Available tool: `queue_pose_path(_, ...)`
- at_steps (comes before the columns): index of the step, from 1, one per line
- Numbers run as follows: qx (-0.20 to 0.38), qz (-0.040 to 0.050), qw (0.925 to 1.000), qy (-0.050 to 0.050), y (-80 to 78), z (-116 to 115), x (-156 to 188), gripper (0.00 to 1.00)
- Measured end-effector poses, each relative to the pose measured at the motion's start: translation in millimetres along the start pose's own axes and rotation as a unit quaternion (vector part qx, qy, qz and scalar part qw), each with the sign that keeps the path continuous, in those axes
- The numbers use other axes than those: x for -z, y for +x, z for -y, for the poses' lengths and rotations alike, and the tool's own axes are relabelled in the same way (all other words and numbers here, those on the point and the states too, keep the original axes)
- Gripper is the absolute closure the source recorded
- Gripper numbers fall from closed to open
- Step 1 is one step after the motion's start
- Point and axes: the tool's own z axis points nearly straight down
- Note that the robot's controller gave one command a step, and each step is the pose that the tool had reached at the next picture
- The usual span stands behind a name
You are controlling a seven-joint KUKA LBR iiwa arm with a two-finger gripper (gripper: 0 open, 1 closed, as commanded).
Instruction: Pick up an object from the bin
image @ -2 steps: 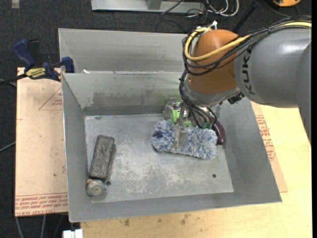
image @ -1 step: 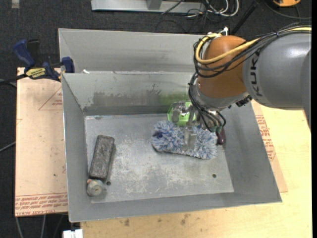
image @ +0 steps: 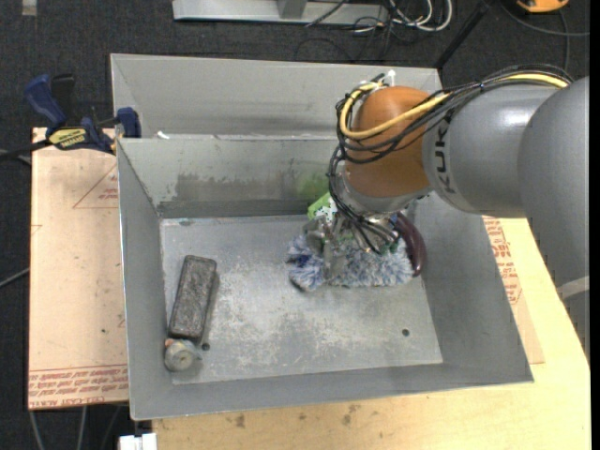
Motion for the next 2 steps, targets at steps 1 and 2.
queue_pose_path(1,0.0,0.0,1.0,0.0,0.0,0,0,1.0)
queue_pose_path(2,-0.015,0.0004,0.9999,0.001,2.7,13,196,1.0)
